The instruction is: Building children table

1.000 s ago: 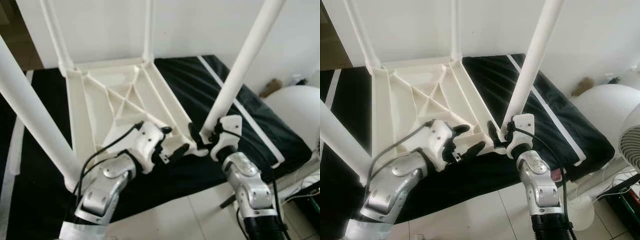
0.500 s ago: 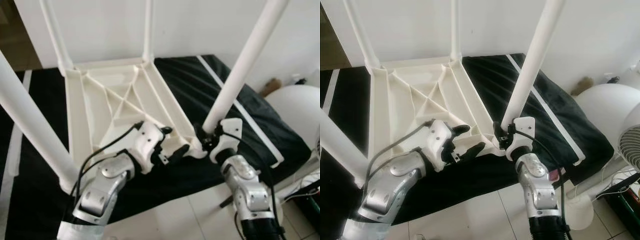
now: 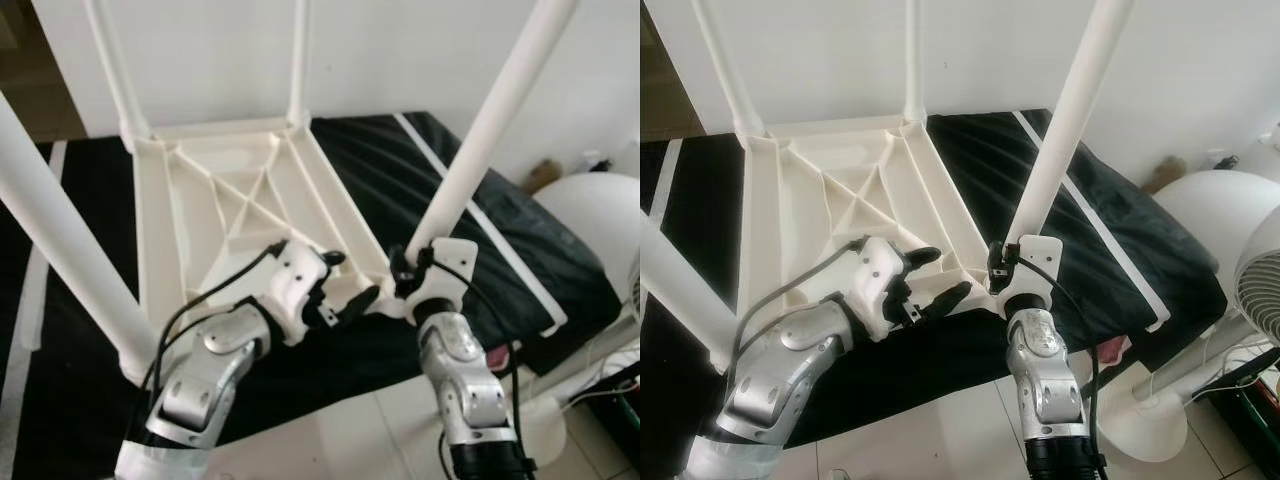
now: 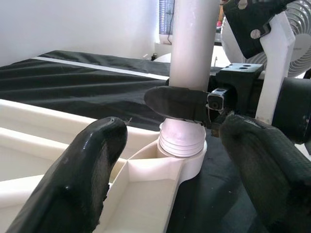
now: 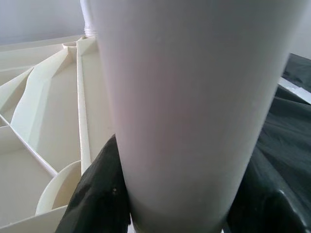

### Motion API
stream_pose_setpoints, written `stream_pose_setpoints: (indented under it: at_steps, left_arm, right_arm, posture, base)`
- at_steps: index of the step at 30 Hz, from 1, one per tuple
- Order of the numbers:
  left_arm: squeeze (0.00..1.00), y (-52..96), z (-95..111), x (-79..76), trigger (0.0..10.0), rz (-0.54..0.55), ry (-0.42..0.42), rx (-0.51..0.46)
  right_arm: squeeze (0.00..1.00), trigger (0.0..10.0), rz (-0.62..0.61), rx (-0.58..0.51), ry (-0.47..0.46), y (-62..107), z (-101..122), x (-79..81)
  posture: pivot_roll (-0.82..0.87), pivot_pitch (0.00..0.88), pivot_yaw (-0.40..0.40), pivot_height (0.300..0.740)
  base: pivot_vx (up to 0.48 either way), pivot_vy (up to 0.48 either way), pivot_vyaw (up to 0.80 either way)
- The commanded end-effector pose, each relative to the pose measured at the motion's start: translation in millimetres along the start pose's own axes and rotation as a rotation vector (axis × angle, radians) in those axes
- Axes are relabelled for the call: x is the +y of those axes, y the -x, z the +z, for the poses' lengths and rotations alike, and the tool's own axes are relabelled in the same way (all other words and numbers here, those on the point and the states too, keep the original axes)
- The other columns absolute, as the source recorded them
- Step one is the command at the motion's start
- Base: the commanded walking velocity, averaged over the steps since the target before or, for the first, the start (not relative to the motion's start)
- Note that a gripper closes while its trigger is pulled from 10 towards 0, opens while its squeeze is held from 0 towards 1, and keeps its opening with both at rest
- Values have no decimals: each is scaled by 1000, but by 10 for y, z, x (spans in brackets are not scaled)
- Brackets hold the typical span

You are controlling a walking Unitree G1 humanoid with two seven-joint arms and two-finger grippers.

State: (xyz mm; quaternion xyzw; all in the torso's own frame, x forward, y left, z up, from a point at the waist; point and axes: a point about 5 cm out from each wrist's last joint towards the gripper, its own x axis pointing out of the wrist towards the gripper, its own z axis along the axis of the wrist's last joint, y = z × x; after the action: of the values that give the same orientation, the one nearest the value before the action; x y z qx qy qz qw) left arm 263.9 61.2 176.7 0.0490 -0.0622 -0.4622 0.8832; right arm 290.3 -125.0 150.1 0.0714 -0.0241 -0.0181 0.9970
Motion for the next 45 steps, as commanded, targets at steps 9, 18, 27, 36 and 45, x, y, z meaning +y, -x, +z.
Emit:
stream_pose_setpoints:
  at_steps: [9,18,27,36,45]
  left_arm:
    - [0,-22,19,-63,10000,-35,7,-3]
    - [0,16,-58,-33,10000,22,-42,3]
    - [0,84,-128,-22,10000,24,-160,0]
    - [0,41,-152,38,10000,3,-267,21]
    - [0,35,-463,-99,10000,-112,-328,118]
  right_arm:
    - [1000,10000,-27,28,-51,94,-88,-39]
    - [0,10000,101,-6,66,142,-113,-283]
    - [0,10000,201,-11,107,100,-166,-362]
    - [0,10000,402,-21,165,-110,-92,-404]
    - [0,10000,620,18,196,-252,-104,-331]
  posture:
    - [-26,60,-57,740]
    - [-16,39,-64,740]
    - [-8,27,-68,740]
    - [-13,19,-60,740]
    - [-5,32,-51,740]
  base:
    - [0,0,0]
    - [0,0,0]
    - [0,0,0]
    - [0,0,0]
    - [0,0,0]
